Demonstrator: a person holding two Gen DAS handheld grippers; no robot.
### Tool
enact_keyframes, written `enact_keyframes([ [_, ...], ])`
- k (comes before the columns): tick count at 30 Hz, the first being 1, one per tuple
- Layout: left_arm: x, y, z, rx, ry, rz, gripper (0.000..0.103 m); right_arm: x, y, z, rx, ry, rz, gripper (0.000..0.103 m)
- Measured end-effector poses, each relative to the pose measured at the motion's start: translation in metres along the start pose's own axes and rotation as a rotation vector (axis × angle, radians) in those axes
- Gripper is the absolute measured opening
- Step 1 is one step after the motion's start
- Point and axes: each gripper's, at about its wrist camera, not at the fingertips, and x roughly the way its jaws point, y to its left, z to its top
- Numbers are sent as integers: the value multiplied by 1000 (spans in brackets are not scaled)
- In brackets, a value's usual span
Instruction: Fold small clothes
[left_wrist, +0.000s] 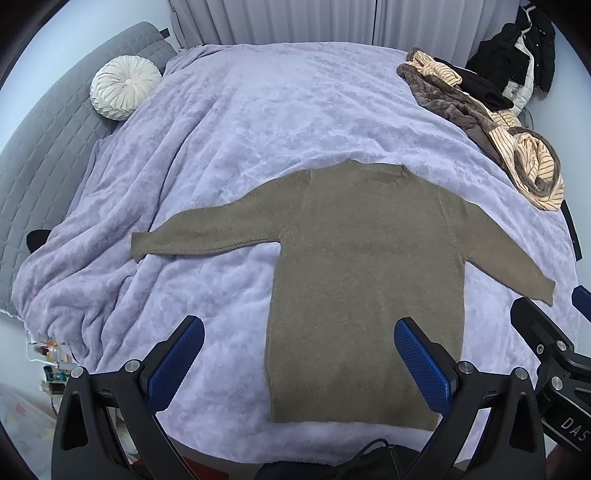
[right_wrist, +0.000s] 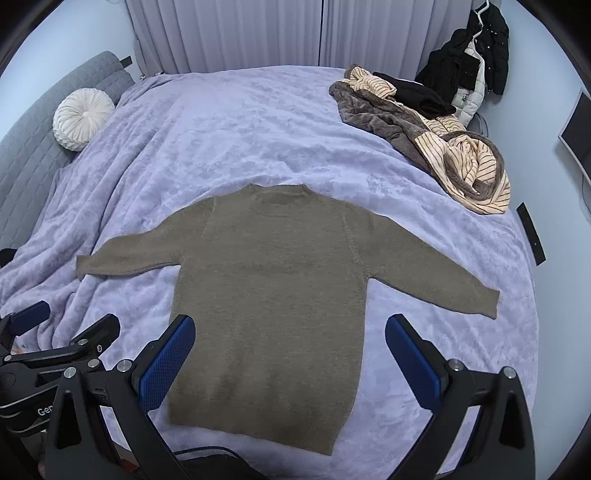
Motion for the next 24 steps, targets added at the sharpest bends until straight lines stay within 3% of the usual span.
enact_keyframes([
  [5, -1, -5, -1, 5, 2, 17, 103, -1, -1, 3, -15, -6, -8, 102],
  [7, 1, 2, -4, -17, 0, -43, 103, -2, -3, 5, -25, -13, -16, 102],
  [14, -11, -7, 4, -40, -25, -46, 103, -15, -8, 15, -62, -92, -45, 102],
  [15, -12, -8, 5, -54, -27, -81, 103, -15, -11, 16, -59, -98, -39, 102],
  [17, -13, -9, 6, -57, -28, -82, 103, -14, -15, 18, -52, -99, -27, 102],
  [24, -11, -24, 14, -42, 81, -54, 103, -5, -28, 20, -35, -93, -1, 102],
])
